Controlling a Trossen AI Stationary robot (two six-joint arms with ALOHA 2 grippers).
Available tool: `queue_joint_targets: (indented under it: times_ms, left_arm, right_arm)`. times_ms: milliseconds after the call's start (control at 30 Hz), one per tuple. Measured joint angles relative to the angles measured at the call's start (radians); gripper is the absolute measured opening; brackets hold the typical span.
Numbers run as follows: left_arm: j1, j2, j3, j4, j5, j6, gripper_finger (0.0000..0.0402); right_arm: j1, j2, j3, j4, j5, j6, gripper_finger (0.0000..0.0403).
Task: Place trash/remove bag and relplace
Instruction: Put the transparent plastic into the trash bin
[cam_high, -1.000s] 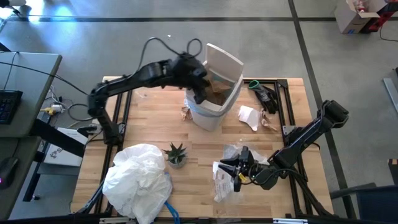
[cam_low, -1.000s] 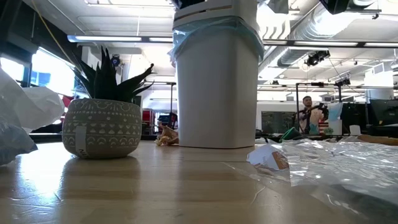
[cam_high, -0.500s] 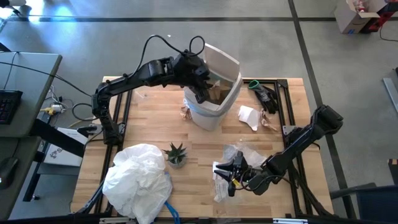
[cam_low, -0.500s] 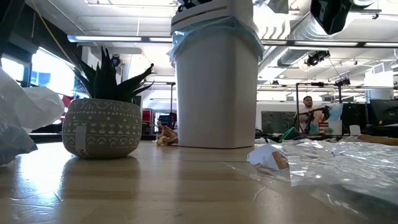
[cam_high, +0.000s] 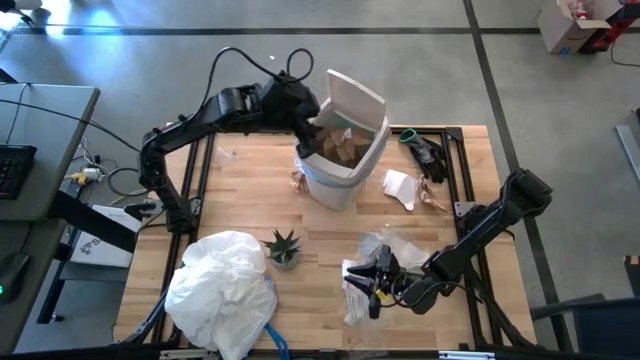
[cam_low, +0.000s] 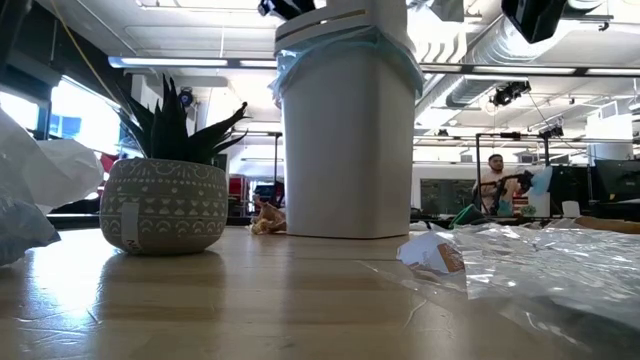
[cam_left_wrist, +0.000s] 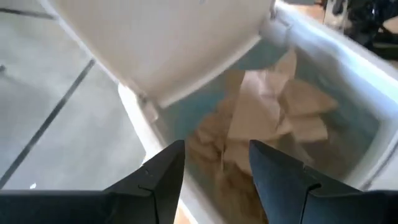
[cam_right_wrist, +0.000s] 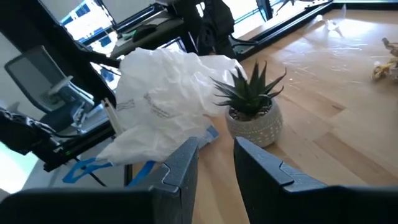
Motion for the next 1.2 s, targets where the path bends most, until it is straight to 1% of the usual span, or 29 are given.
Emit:
queue_joint_targets:
  times_ms: [200,333,467,633,767,933,1100,1200]
  left_arm:
    - [-0.02,-0.047,0.0,-0.19,0.014,0.003,0.0164]
    - [-0.057,-0.078,0.0,-0.3,0.016,-0.04,0.0164]
    - [-0.114,-0.11,-0.028,-0.365,0.029,-0.072,0.0164]
    - [-0.189,-0.168,-0.116,-0.401,0.015,-0.111,0.0164]
    - [-0.233,-0.238,-0.236,-0.396,-0.024,-0.148,0.0164]
    - [-0.253,-0.353,-0.445,-0.35,-0.055,-0.203,0.0164]
    - [-0.245,-0.482,-0.683,-0.222,-0.063,-0.262,0.0164]
    - [-0.226,-0.542,-0.816,-0.143,-0.091,-0.287,0.0164]
  right_arm:
    - [0.033,0.0,0.0,0.003,-0.012,0.003,0.009]
    - [0.039,0.0,0.0,0.001,-0.099,0.032,0.009]
    - [0.039,0.0,0.0,-0.024,-0.185,0.091,0.009]
    - [0.039,0.018,0.0,-0.042,-0.226,0.151,0.009]
    - [0.039,0.03,0.0,-0.037,-0.227,0.176,0.009]
    - [0.039,0.052,0.0,-0.008,-0.226,0.176,0.009]
    - [0.036,0.071,0.0,0.006,-0.226,0.176,0.009]
    - [0.03,0.072,0.0,0.011,-0.225,0.176,0.009]
